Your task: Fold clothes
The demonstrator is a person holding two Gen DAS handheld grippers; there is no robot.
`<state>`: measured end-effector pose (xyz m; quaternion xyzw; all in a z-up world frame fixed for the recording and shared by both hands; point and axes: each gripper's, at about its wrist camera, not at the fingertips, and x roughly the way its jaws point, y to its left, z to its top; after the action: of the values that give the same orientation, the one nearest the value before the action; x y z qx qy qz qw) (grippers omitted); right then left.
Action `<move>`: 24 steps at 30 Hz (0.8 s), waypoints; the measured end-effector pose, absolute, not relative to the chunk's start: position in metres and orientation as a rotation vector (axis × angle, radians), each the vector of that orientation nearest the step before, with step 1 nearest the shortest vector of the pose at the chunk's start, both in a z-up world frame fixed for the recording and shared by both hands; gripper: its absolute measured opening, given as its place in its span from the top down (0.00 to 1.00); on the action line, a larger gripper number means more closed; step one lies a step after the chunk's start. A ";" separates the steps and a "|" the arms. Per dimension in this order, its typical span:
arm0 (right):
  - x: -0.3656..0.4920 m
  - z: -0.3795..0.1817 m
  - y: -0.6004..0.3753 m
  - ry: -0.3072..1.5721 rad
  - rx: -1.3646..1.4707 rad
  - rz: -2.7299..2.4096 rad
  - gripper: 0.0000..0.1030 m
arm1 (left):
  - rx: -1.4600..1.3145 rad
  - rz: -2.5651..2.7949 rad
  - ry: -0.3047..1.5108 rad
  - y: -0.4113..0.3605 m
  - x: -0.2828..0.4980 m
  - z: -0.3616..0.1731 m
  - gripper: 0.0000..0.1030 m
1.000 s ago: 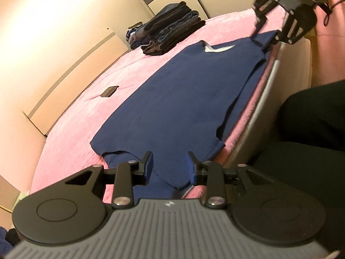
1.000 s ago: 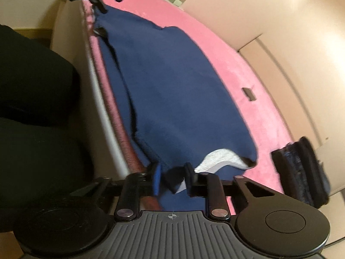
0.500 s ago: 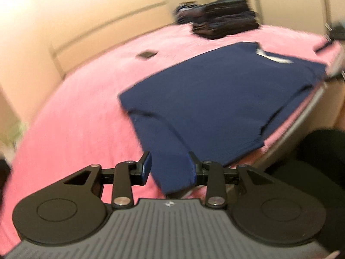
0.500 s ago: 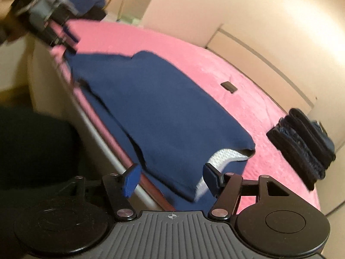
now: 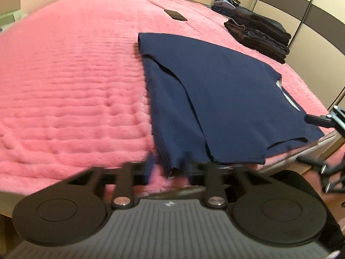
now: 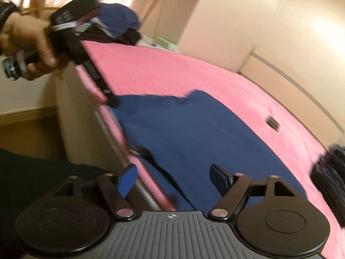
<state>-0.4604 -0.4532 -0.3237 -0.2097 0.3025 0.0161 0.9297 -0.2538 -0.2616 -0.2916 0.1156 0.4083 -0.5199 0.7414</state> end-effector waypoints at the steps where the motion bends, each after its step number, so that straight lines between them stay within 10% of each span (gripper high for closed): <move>1: -0.454 -0.326 -0.446 0.622 -0.447 0.050 0.26 | 0.241 -1.152 0.889 -0.260 -0.254 -0.289 0.99; 13: -0.383 -0.348 -0.407 0.640 -0.588 0.028 0.27 | 0.121 -1.266 0.800 -0.259 -0.247 -0.239 1.00; 18: -0.367 -0.357 -0.414 0.680 -0.620 -0.006 0.92 | 0.116 -1.278 0.804 -0.254 -0.247 -0.241 1.00; 24: -0.377 -0.325 -0.442 0.607 -0.410 -0.043 0.96 | 0.194 -1.294 0.751 -0.253 -0.239 -0.238 0.91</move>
<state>-0.3774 -0.4424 -0.3250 -0.2004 0.2969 -0.0209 0.9334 -0.2387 -0.2528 -0.2382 0.0880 0.3408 -0.5874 0.7287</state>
